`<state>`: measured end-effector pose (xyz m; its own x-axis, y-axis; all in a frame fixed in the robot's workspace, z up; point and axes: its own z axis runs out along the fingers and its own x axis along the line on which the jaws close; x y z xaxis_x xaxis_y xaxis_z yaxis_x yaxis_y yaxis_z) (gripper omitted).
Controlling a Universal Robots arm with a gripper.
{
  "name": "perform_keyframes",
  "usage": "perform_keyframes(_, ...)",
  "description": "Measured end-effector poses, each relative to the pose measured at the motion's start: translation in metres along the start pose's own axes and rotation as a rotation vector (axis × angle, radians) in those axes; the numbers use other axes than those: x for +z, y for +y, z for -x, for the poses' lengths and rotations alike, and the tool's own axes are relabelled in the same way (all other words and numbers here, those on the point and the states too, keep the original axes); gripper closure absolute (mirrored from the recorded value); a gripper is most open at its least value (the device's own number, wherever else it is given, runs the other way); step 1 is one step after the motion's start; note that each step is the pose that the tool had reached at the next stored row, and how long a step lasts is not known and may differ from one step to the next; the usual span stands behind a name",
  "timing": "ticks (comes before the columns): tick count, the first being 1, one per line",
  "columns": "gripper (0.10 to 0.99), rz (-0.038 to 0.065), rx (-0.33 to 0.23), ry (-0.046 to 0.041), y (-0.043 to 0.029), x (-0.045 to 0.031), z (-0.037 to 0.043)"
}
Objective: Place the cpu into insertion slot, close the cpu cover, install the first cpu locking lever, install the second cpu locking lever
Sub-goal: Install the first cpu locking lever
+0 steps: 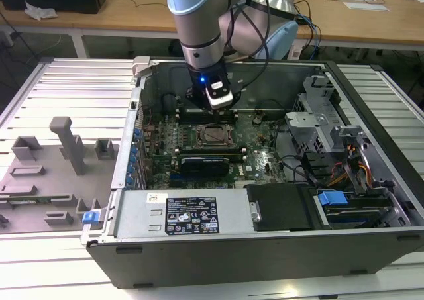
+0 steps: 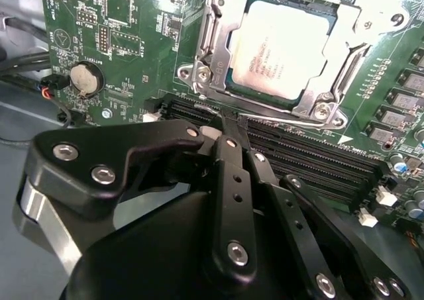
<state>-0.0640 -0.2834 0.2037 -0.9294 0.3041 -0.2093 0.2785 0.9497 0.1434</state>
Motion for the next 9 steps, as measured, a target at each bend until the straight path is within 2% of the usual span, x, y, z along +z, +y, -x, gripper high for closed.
perform_keyframes(9,0.98,-0.025,0.007,-0.0085,-0.0007,0.0046,-0.001)
